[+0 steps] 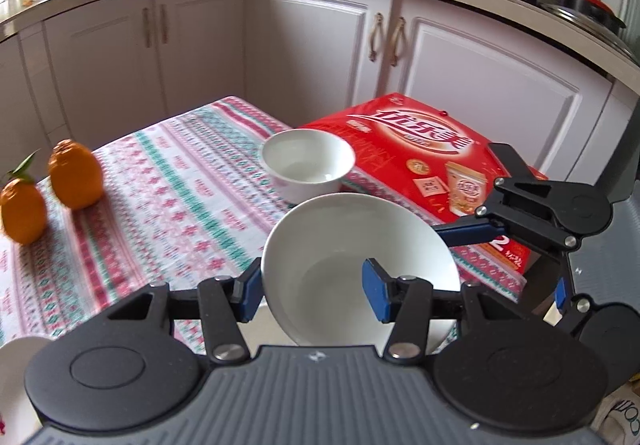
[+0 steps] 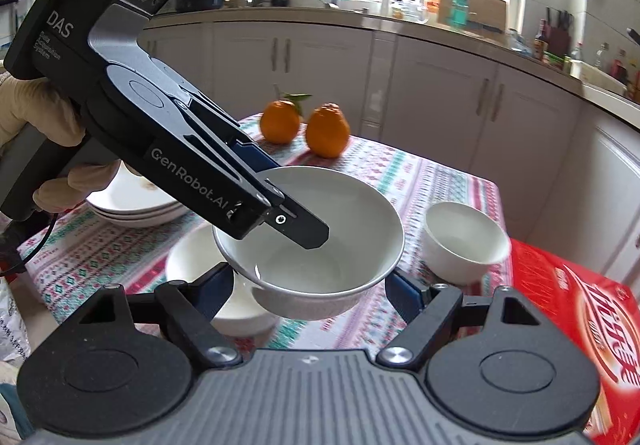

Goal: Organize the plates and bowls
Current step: 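Carry the held white bowl over the other white bowl with the left gripper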

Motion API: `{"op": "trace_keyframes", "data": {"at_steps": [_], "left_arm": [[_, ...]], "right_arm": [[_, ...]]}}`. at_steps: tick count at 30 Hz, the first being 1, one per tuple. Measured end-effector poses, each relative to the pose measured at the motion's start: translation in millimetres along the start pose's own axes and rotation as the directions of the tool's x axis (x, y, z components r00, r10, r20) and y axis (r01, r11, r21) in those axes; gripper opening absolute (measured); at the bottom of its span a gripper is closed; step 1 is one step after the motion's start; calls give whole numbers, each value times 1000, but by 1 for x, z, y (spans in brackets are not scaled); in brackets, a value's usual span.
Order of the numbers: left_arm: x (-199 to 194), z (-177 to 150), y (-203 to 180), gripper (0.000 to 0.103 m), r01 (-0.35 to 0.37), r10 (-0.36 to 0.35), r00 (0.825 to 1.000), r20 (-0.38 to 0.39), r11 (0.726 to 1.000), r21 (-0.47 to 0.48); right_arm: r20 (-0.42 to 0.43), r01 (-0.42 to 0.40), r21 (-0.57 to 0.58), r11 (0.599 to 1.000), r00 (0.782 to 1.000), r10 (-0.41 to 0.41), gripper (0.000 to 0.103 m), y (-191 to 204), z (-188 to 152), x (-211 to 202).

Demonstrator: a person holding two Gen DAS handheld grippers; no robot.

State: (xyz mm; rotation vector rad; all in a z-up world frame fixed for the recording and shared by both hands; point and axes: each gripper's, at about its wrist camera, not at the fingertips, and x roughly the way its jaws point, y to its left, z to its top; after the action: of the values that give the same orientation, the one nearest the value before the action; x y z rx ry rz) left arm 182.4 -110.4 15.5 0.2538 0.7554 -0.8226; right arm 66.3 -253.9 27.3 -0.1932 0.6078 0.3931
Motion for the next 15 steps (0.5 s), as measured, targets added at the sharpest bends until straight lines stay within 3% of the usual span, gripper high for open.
{"op": "trace_keyframes", "data": {"at_steps": [15], "left_arm": [[-18, -31, 30, 51, -35, 35, 999, -1, 998, -56]], "right_arm": [[-43, -86, -12, 996, 995, 86, 86, 30, 9, 30]]}}
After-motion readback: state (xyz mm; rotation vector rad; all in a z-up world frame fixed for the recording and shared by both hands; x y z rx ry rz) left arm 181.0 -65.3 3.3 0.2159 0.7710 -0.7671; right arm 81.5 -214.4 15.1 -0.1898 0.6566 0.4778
